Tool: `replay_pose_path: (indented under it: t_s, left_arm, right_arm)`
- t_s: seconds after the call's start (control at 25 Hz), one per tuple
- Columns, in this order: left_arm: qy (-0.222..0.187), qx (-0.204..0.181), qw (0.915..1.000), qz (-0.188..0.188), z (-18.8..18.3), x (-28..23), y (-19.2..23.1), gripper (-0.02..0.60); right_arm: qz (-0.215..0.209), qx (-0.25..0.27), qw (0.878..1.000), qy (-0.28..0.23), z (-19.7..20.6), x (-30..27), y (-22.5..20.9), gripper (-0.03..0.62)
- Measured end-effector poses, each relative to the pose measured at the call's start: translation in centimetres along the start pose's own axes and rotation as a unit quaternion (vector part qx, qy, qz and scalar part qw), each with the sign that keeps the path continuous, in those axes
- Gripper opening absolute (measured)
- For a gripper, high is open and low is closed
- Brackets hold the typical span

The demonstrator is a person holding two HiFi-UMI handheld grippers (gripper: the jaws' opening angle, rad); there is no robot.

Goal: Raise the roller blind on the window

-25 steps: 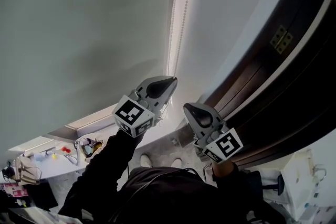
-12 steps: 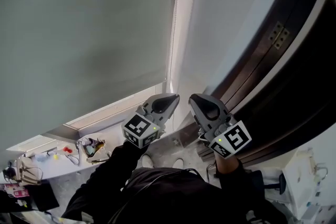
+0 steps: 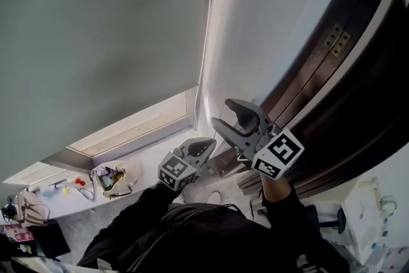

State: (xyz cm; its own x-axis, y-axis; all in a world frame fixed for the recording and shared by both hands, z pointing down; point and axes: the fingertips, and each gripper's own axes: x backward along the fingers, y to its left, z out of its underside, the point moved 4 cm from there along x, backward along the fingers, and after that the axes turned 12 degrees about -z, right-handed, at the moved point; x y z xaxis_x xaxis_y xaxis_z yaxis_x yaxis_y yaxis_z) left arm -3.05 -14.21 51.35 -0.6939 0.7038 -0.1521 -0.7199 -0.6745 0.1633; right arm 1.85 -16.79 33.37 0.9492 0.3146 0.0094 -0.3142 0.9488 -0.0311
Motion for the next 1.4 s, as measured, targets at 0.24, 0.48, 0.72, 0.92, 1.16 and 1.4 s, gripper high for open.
replay_pose_path:
  t_s: [0.24, 0.48, 0.72, 0.92, 1.16, 1.4]
  left_arm:
    - [0.027, 0.006, 0.9995, -0.011, 3.9, 0.6, 0.7, 0.006]
    - [0.016, 0.016, 0.9997, -0.013, 4.0, 0.9, 0.2, 0.006]
    - [0.015, 0.016, 0.9997, -0.014, 4.0, 1.1, 0.3, 0.006]
    - [0.017, 0.029, 0.9994, -0.013, 4.0, 1.3, 0.5, 0.006]
    - [-0.022, 0.013, 0.9995, -0.017, 2.2, 2.8, 0.9, 0.013]
    - [-0.073, 0.018, 0.9952, -0.063, -3.5, 4.2, 3.4, 0.066]
  right_arm:
    - [-0.021, -0.009, 1.000, 0.003, -0.5, -0.7, -0.2, 0.181]
    - [-0.025, 0.001, 1.000, -0.010, -1.6, -1.1, 0.0, 0.052]
    - [-0.029, 0.002, 1.000, -0.004, -2.1, -1.0, 0.3, 0.012]
    - [-0.034, 0.001, 0.999, -0.005, -2.2, -0.9, 0.3, 0.007]
    - [-0.021, 0.030, 0.999, -0.001, -2.2, -1.1, 0.6, 0.006]
    - [-0.013, 0.026, 0.999, 0.021, 0.0, -1.2, -0.1, 0.006]
